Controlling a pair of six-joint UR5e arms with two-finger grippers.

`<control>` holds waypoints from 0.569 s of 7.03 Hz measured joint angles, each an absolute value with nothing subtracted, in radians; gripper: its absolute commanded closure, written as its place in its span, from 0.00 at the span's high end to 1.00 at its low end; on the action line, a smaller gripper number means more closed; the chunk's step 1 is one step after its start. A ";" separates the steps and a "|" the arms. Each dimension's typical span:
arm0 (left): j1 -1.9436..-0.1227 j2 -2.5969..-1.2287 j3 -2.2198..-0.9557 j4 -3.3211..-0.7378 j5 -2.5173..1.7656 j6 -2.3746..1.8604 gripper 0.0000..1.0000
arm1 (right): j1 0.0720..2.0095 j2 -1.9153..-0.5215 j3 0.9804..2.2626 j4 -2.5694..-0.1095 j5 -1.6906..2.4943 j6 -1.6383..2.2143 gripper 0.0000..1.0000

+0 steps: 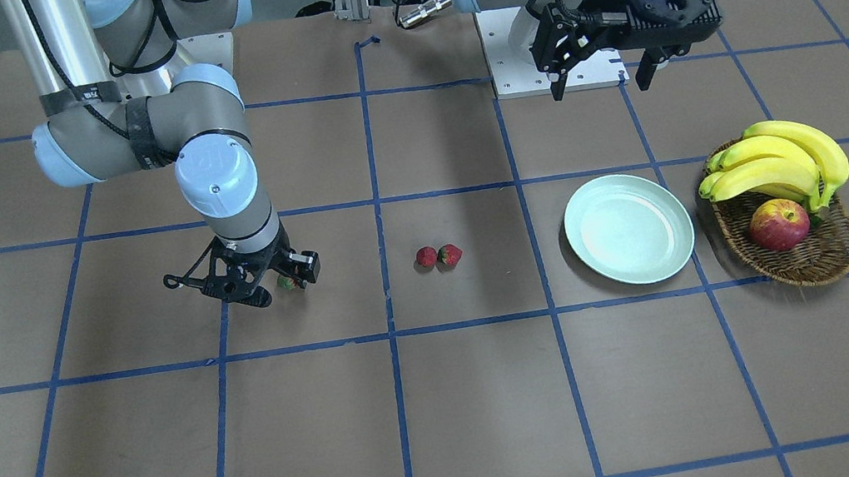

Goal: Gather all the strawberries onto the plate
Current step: 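Move the right gripper to the third strawberry and grasp it, then carry the third strawberry next to the other two and release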

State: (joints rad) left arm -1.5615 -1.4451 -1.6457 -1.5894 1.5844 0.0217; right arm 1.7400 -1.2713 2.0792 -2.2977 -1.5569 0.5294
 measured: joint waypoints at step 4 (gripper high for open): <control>-1.568 -1.447 -1.657 -1.595 1.589 0.021 1.00 | 1.762 -1.274 2.048 -2.299 -1.534 0.557 0.00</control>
